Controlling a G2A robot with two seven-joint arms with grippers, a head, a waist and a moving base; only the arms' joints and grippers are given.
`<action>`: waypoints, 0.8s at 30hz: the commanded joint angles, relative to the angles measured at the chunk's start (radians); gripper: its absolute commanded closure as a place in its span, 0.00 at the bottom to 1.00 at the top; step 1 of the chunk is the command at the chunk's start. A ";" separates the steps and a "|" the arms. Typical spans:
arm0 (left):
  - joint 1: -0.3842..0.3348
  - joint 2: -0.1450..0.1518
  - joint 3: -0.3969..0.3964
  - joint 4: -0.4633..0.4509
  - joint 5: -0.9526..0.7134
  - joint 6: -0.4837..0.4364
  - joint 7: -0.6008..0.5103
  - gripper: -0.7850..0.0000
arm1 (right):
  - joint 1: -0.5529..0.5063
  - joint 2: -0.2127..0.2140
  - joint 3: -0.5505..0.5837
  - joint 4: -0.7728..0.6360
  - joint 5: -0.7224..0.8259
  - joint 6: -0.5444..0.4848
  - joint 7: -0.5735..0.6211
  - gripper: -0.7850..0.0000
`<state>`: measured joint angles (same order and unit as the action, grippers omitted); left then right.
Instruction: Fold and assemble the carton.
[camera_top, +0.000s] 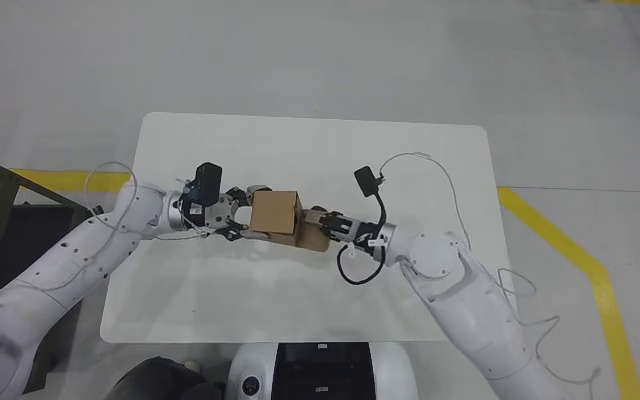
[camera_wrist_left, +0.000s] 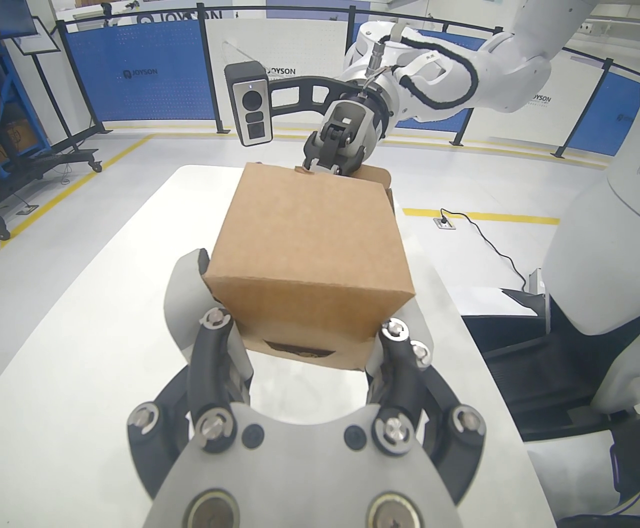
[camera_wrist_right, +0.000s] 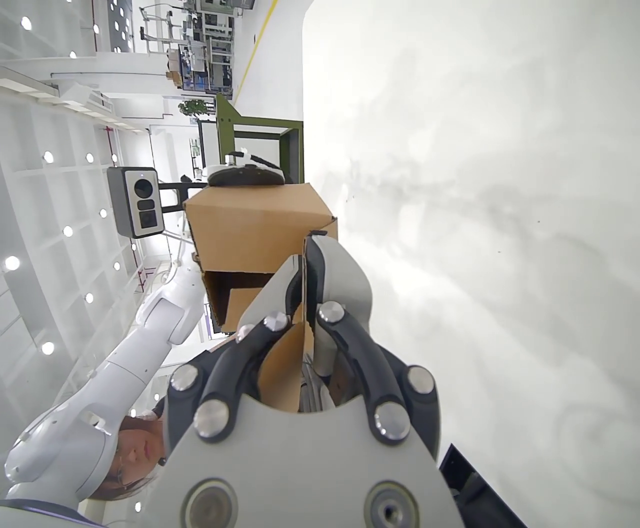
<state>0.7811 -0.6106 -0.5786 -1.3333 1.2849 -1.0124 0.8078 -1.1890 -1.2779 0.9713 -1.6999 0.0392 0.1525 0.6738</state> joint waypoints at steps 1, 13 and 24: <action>-0.001 -0.001 0.001 0.002 -0.001 0.000 0.000 0.82 | 0.004 -0.001 -0.007 -0.002 -0.003 -0.001 0.002 0.96; -0.006 -0.003 0.005 0.019 -0.014 0.000 0.000 0.83 | -0.037 0.009 0.045 -0.053 0.030 -0.043 -0.004 0.34; -0.005 -0.008 0.002 0.034 -0.050 0.000 0.000 0.85 | -0.154 0.028 0.181 -0.009 0.281 -0.258 0.060 0.65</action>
<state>0.7762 -0.6183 -0.5755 -1.2999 1.2365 -1.0123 0.8079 -1.3380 -1.2503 1.1458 -1.7244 0.2959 -0.0928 0.7273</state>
